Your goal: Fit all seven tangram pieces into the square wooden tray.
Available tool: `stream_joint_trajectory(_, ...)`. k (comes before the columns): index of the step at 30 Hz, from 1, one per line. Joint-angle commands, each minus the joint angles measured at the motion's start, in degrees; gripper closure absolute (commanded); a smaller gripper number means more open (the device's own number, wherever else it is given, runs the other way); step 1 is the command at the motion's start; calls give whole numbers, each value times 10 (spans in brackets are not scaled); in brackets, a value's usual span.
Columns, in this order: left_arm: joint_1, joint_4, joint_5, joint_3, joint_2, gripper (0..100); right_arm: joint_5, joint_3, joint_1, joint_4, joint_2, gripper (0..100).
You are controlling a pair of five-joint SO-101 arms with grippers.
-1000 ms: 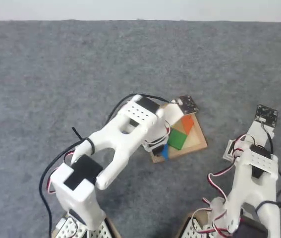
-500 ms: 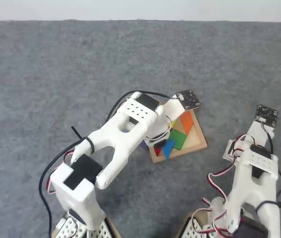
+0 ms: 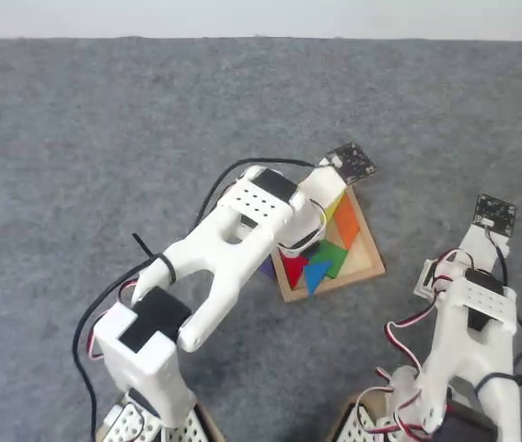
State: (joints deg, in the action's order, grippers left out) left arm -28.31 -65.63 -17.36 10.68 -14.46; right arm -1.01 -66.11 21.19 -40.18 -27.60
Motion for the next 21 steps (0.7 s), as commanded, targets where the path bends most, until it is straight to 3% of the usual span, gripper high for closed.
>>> stream_joint_trajectory(1, -48, 7, 18, -24, 8, 812, -6, 16, 6, 9, 0, 894)
stream_joint_trajectory(6, -86, -3, 30, -23, 3, 812, -6, 16, 6, 9, 0, 894)
stream_joint_trajectory(21, -69, 23, 10, 85, 3, 813, -7, 15, -9, 7, 0, 894)
